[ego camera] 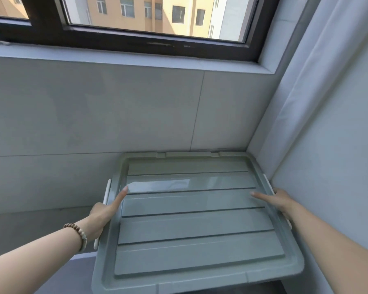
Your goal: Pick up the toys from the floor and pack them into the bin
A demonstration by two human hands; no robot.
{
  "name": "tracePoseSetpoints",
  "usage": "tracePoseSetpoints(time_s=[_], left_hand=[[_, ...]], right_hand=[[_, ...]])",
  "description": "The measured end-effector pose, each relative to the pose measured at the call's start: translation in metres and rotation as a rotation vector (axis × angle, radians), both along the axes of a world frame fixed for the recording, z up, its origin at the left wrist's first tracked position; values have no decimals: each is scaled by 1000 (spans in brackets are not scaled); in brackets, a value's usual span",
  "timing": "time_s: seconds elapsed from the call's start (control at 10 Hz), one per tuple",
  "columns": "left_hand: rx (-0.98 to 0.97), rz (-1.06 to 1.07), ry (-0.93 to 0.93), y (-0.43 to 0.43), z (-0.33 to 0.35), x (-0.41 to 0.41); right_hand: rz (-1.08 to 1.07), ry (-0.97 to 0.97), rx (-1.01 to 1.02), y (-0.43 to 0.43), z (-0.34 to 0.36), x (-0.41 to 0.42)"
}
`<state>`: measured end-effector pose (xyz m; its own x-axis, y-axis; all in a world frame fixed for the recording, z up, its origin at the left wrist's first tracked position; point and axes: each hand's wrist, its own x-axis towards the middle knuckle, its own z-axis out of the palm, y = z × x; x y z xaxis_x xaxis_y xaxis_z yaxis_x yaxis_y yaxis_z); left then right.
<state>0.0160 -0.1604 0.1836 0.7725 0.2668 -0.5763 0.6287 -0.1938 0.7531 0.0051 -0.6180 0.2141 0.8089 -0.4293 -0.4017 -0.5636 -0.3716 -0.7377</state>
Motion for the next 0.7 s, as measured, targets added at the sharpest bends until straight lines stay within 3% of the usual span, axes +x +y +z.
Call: tracePoseSetpoints(time_s=[0.2,0.3,0.4,0.6,0.7], left_hand=[[20,-15,12,-1,-4,2],[26,-21,16,-2,-3,-1],[15,-26,20,-3,-1,-5],[-6,-138,41,-5,25,-17],[-43,-168,-51,-2,44,-22]], right_hand=[[0,30,-11,-12,-29,13],[47,108,-148,-14,-34,20],[94,146,-252,7,-21,14],[233,162,-233,73,14,-15],[230,63,-207,98,30,-33]])
